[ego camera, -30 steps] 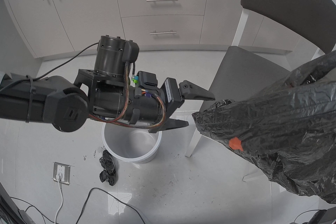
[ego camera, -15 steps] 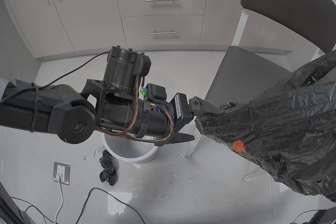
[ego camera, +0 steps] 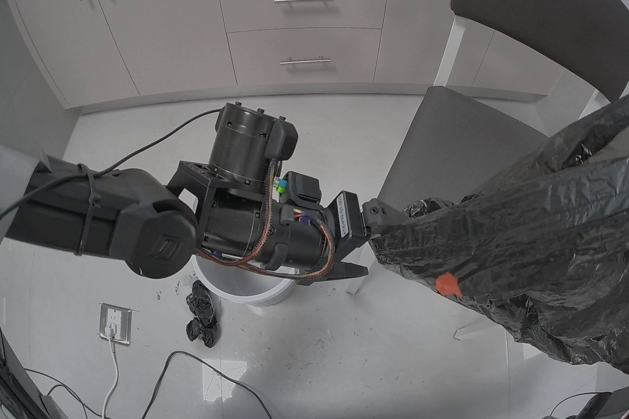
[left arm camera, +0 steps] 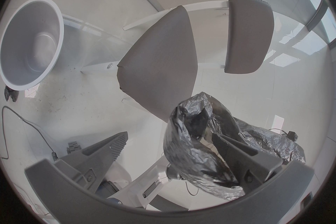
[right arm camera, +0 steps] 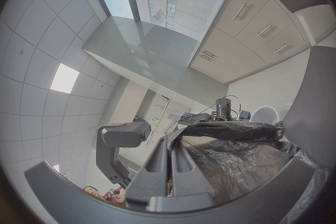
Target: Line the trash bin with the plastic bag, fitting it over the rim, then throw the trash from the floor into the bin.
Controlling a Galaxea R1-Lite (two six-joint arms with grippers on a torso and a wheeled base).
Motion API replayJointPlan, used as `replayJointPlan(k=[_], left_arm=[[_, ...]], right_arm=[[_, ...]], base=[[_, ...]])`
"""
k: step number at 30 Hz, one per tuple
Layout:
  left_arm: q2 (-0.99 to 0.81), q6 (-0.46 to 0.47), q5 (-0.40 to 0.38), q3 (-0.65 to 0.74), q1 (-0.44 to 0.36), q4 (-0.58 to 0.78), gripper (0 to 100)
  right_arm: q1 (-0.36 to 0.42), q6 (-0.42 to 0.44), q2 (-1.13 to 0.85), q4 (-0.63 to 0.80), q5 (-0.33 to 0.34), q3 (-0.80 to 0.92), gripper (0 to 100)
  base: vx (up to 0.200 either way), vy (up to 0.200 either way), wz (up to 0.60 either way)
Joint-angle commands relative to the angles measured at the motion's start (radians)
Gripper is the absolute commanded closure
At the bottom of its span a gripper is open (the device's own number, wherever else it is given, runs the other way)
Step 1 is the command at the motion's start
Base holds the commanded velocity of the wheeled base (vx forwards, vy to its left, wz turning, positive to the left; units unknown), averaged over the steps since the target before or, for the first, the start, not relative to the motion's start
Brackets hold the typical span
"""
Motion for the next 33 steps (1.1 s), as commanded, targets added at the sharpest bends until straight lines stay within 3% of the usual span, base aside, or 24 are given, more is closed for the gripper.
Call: replayJointPlan(k=[1, 22, 33], left_arm=[[0.031, 0.002, 0.005, -0.007, -0.009, -0.004, 0], [0.045, 0.003, -0.002, -0.007, -0.04, -0.002, 0], [0.074, 0.074, -0.003, -0.013, -0.061, 0.006, 0]], right_arm=[[0.001, 0.0, 0.0, -0.001, 0.001, 0.0, 100], [0.001, 0.0, 0.006, -0.001, 0.0, 0.0, 100], [0.001, 0.002, 0.007, -0.001, 0.001, 0.0, 100]], base=[[0.0, 0.0, 0.0], [0.0, 0.0, 0.0], [0.0, 0.0, 0.0]])
